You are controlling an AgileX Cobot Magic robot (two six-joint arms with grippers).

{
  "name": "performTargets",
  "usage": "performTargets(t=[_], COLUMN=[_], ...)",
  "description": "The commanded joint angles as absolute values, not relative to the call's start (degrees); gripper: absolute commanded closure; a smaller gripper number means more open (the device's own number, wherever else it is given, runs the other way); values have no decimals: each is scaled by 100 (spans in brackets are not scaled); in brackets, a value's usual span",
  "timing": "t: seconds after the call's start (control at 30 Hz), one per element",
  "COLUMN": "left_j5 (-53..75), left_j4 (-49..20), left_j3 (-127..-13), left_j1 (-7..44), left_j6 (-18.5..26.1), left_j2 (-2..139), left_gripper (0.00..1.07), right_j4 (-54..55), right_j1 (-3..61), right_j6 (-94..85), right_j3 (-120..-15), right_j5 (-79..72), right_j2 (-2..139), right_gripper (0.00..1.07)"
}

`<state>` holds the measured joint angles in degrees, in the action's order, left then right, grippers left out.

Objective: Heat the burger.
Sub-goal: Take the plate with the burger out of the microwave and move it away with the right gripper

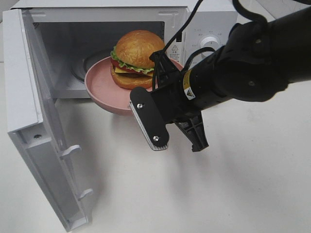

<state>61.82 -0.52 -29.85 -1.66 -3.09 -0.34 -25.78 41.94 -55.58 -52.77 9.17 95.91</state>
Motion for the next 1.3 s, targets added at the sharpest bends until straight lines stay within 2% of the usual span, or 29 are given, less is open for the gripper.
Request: performTargets(t=[0.03,0.67,1.3], left_j5=[6131,6131,6131], left_j4=[-46,-46,-46], left_j3=[-2979,-2979,-2979], left_j1=[-178,-178,-178], left_j6=[-315,-315,-315], left_j2=[-120,-120,-120], left_gripper=[7,7,7], right_j4=[-2744,-2871,-2871], right_j1=[4217,4217,4217], right_j6=[-5563,-5563,-5260], right_j3=[-5117,-3501,-2280], right_j5=[556,630,2286], right_j2=[9230,7214,4761], right_gripper=[107,107,107])
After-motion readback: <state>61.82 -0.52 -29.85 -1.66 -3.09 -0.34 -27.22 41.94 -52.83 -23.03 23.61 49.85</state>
